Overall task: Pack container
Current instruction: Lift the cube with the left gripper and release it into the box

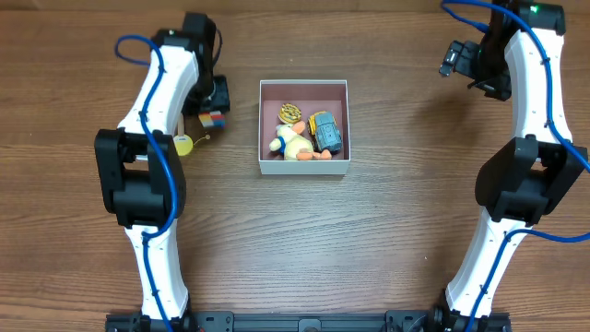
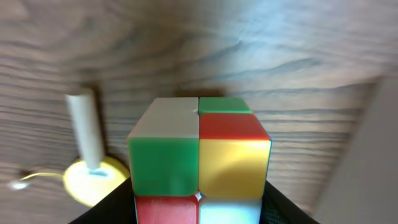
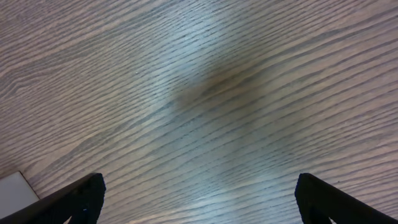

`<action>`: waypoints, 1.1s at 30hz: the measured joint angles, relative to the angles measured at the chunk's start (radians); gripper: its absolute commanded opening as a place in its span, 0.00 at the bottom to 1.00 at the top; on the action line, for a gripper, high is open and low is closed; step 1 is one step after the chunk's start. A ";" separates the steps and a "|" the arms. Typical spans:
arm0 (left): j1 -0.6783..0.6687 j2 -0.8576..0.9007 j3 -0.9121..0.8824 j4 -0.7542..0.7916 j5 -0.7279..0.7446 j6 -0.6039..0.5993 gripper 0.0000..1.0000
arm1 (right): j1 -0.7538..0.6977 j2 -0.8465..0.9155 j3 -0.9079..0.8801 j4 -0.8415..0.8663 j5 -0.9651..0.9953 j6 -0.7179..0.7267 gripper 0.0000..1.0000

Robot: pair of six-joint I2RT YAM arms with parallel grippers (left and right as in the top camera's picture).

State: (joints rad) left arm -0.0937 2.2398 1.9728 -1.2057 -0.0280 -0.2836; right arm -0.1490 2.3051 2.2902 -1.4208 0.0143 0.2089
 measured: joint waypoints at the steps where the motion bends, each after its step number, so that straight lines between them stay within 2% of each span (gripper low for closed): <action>1: 0.000 0.000 0.034 -0.023 0.000 0.003 0.46 | 0.000 0.000 0.000 0.000 0.000 0.000 1.00; 6: 0.000 0.001 0.248 -0.147 0.011 0.006 0.47 | 0.000 0.000 0.000 0.000 0.000 0.000 1.00; 12: -0.029 0.001 0.410 -0.256 0.080 0.006 0.47 | 0.000 0.000 0.000 0.001 0.000 0.000 1.00; 21: -0.194 0.001 0.459 -0.323 0.128 0.007 0.48 | 0.000 0.000 0.000 0.000 0.000 0.000 1.00; 22: -0.211 0.001 0.459 -0.322 0.130 0.007 0.52 | 0.000 0.000 0.000 0.000 0.000 0.000 1.00; 25: -0.272 0.001 0.459 -0.322 0.130 0.010 0.54 | 0.000 0.000 0.000 0.000 0.000 0.000 1.00; 33: -0.321 0.001 0.459 -0.338 0.113 0.026 0.52 | 0.000 0.000 0.000 0.000 0.000 0.000 1.00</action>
State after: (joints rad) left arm -0.4149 2.2406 2.4317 -1.5433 0.0853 -0.2577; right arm -0.1490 2.3051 2.2902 -1.4208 0.0143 0.2089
